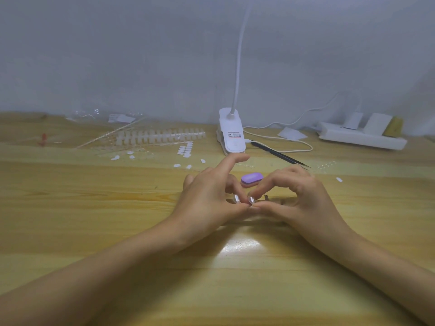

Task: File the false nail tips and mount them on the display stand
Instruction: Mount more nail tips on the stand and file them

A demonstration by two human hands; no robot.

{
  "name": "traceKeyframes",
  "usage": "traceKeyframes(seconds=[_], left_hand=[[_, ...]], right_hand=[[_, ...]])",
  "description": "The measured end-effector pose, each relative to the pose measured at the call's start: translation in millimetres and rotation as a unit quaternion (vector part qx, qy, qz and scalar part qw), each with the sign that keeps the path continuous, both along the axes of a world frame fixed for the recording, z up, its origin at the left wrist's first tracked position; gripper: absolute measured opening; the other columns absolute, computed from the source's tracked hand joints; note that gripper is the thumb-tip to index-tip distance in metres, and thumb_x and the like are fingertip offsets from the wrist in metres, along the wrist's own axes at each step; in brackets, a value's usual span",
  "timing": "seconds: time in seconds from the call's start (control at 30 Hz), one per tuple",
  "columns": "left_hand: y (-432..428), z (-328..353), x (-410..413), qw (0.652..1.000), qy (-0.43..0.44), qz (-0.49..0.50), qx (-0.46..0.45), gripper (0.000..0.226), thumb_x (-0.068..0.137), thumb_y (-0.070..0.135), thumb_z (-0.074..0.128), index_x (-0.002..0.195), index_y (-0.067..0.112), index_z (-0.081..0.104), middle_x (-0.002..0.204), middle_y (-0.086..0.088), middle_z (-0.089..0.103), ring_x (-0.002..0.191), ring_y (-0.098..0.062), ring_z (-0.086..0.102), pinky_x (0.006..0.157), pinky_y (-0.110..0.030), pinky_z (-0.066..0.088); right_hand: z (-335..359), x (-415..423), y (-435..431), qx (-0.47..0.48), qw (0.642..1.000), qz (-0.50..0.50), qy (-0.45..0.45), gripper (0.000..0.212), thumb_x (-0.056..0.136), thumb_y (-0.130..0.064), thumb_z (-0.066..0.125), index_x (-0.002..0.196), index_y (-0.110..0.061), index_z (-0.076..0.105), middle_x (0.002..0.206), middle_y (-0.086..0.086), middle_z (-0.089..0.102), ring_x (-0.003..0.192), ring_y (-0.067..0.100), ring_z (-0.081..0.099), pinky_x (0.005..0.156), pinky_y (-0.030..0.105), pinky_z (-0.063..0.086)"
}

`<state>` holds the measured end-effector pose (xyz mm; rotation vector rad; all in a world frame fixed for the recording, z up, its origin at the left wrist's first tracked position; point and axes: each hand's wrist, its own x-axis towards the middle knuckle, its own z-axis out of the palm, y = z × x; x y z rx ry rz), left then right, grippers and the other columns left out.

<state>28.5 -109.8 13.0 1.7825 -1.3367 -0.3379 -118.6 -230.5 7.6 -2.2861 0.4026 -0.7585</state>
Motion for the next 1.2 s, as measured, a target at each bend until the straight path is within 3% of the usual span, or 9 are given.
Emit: traceKeyframes(seconds=[0.17, 0.3, 0.53, 0.63, 0.73, 0.8, 0.93, 1.03, 1.2], left_hand=[[-1, 0, 0, 1.000, 0.000, 0.001, 0.002, 0.077, 0.076, 0.022, 0.079, 0.139, 0.042, 0.039, 0.075, 0.028, 0.067, 0.106, -0.006, 0.059, 0.104, -0.047, 0.038], [0, 1, -1, 1.000, 0.001, -0.004, 0.002, 0.075, 0.077, 0.022, 0.078, 0.138, 0.041, 0.040, 0.073, 0.028, 0.067, 0.103, -0.006, 0.060, 0.103, -0.047, 0.039], [1, 1, 0, 1.000, 0.012, -0.015, 0.000, 0.073, 0.077, 0.022, 0.078, 0.137, 0.042, 0.041, 0.075, 0.025, 0.068, 0.102, -0.004, 0.060, 0.103, -0.048, 0.040], [1, 2, -1, 1.000, -0.007, -0.010, 0.002, 0.075, 0.077, 0.025, 0.079, 0.138, 0.043, 0.039, 0.078, 0.028, 0.067, 0.105, -0.002, 0.058, 0.107, -0.046, 0.034], [-1, 6, 2, 0.997, -0.058, -0.019, 0.044, 0.091, 0.074, 0.033, 0.081, 0.143, 0.049, 0.025, 0.087, 0.036, 0.065, 0.110, 0.003, 0.050, 0.108, -0.035, 0.021], [1, 13, 10, 0.990, -0.073, -0.066, 0.098, 0.105, 0.069, 0.046, 0.083, 0.144, 0.058, 0.011, 0.095, 0.039, 0.063, 0.109, 0.006, 0.046, 0.103, -0.033, 0.024], [4, 36, 39, 0.987, -0.010, -0.110, 0.115, 0.068, 0.069, 0.069, 0.058, 0.132, 0.059, 0.035, 0.107, 0.029, 0.063, 0.099, 0.002, 0.056, 0.083, -0.016, 0.043], [-9, 36, 61, 0.992, -0.048, -0.071, 0.090, 0.024, 0.094, 0.042, 0.054, 0.117, 0.040, 0.062, 0.113, 0.018, 0.064, 0.094, -0.004, 0.058, 0.082, -0.015, 0.045], [-42, 14, 70, 0.966, -0.227, -0.013, 0.120, 0.025, 0.096, 0.032, 0.060, 0.121, 0.030, 0.064, 0.123, 0.012, 0.056, 0.107, -0.009, 0.051, 0.094, -0.037, 0.045]], right_hand=[[9, 7, -5, 0.089, 0.996, 0.026, 0.000, 0.014, 0.089, -0.037, 0.072, 0.092, -0.025, 0.077, 0.091, -0.009, 0.075, 0.099, 0.018, 0.065, 0.084, 0.046, 0.055], [10, 12, -5, 0.097, 0.994, 0.034, 0.037, 0.021, 0.084, -0.020, 0.077, 0.101, -0.030, 0.070, 0.084, -0.006, 0.073, 0.092, 0.012, 0.065, 0.084, 0.045, 0.054], [10, 12, -6, 0.099, 0.993, 0.033, 0.051, 0.023, 0.084, -0.024, 0.077, 0.103, -0.030, 0.066, 0.084, -0.004, 0.073, 0.095, 0.017, 0.065, 0.090, 0.046, 0.050], [8, 13, -4, 0.112, 0.992, 0.035, 0.038, 0.011, 0.091, -0.024, 0.068, 0.102, -0.023, 0.069, 0.088, -0.003, 0.074, 0.092, 0.012, 0.068, 0.080, 0.036, 0.052], [20, 9, -11, 0.143, 0.989, 0.041, -0.014, 0.022, 0.100, -0.029, 0.051, 0.100, -0.018, 0.071, 0.088, -0.006, 0.073, 0.089, 0.004, 0.066, 0.074, 0.024, 0.050], [28, 4, -27, 0.069, 0.997, 0.019, 0.005, 0.023, 0.102, -0.025, 0.052, 0.095, -0.023, 0.073, 0.093, -0.011, 0.073, 0.094, 0.005, 0.063, 0.080, 0.025, 0.047], [28, 2, -61, -0.018, 0.988, -0.027, 0.150, 0.012, 0.094, -0.024, 0.066, 0.097, -0.031, 0.075, 0.101, -0.020, 0.069, 0.093, 0.006, 0.058, 0.069, 0.011, 0.038], [22, 14, -74, -0.075, 0.976, -0.036, 0.201, 0.020, 0.093, -0.022, 0.068, 0.112, -0.023, 0.071, 0.108, -0.013, 0.065, 0.093, 0.008, 0.059, 0.073, 0.009, 0.039], [17, 52, -80, -0.093, 0.979, -0.041, 0.175, 0.022, 0.091, -0.026, 0.070, 0.113, -0.022, 0.070, 0.102, -0.005, 0.065, 0.080, 0.009, 0.055, 0.077, 0.026, 0.046]])
